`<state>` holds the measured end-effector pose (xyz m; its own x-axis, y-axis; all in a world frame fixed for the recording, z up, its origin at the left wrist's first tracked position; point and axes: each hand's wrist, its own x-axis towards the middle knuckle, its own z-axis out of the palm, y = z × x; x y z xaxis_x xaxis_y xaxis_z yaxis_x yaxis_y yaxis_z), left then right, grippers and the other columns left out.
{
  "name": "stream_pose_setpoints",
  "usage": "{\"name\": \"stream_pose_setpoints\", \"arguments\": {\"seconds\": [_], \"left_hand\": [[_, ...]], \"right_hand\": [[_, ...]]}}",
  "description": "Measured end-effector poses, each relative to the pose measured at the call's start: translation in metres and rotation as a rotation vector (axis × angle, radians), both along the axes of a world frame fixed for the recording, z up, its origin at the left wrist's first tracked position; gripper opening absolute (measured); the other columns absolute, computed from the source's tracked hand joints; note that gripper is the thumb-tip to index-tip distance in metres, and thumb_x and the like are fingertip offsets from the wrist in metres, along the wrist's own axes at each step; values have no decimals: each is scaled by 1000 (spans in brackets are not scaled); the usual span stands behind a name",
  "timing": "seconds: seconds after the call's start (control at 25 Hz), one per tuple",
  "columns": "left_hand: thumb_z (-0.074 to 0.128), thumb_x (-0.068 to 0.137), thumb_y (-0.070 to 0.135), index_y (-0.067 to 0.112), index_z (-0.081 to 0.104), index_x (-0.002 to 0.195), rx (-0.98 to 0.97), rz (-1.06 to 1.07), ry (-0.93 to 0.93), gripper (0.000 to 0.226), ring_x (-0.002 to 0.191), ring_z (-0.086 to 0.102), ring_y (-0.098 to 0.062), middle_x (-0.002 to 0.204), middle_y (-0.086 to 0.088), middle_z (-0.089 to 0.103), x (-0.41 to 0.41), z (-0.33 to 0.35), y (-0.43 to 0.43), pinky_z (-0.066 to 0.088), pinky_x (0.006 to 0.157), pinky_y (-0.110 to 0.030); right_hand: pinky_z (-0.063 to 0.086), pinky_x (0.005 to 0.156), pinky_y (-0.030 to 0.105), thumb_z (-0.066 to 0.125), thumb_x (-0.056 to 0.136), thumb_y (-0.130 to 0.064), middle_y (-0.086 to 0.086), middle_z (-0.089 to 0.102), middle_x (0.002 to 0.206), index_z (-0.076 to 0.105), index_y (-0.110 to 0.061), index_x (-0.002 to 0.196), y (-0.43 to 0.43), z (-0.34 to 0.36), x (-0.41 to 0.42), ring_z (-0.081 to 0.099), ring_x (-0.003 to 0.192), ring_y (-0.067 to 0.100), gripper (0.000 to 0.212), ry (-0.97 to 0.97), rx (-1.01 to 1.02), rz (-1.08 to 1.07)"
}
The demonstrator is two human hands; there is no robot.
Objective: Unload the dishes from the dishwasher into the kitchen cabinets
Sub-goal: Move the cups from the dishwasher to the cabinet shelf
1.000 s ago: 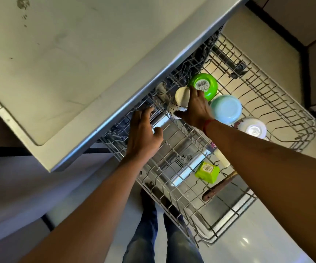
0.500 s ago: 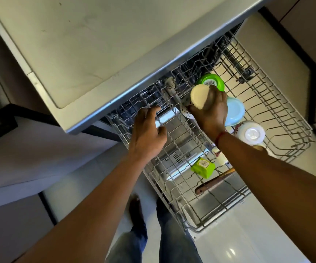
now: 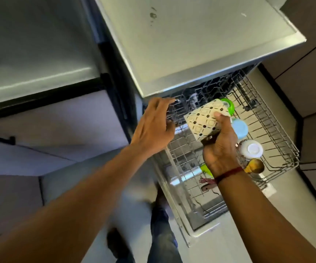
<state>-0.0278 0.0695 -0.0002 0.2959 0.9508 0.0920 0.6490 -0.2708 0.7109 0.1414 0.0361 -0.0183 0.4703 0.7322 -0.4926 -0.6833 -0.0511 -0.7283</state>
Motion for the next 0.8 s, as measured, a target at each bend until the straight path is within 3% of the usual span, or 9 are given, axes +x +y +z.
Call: {"name": "stream_pose_setpoints", "arguments": {"seconds": [0.08,0.16,0.32,0.52,0.8], "left_hand": [[59,83,8,16,44,135,44,28,-12,54,94,52,-11,125,-3,45,-33,19,-10,45,77,-24],[58,80,8,15,47,133,85,61,8,54,99,51,-15,124,-3,48,-75,41,-22,37,79,-19],[55,81,12,11,48,137,184,114,71,57,119,49,-27,129,-9,55,-159,95,-28,42,100,-37],[58,82,11,12,46,141,352,306,126,60,128,46,-28,138,-10,53,-264,190,-12,42,103,-38],[56,83,16,17,47,140,533,473,178,58,130,43,-28,142,-6,49,-337,313,26,40,104,-43]], "right_hand": [[46,99,54,71,80,-27,16,63,123,59,-12,124,-15,19,-38,59,117,36,47,150,110,56],[40,104,58,63,86,-35,17,57,134,55,-13,132,-29,47,-83,53,125,39,52,233,185,117],[36,106,58,54,87,-45,15,55,138,53,-16,136,-30,115,-167,50,128,37,57,297,251,160],[45,91,64,42,92,-52,8,69,112,62,-25,120,0,215,-252,66,102,31,44,291,382,423],[46,97,54,51,95,-39,10,63,118,54,-18,130,70,339,-327,57,118,30,41,215,606,734]]}}
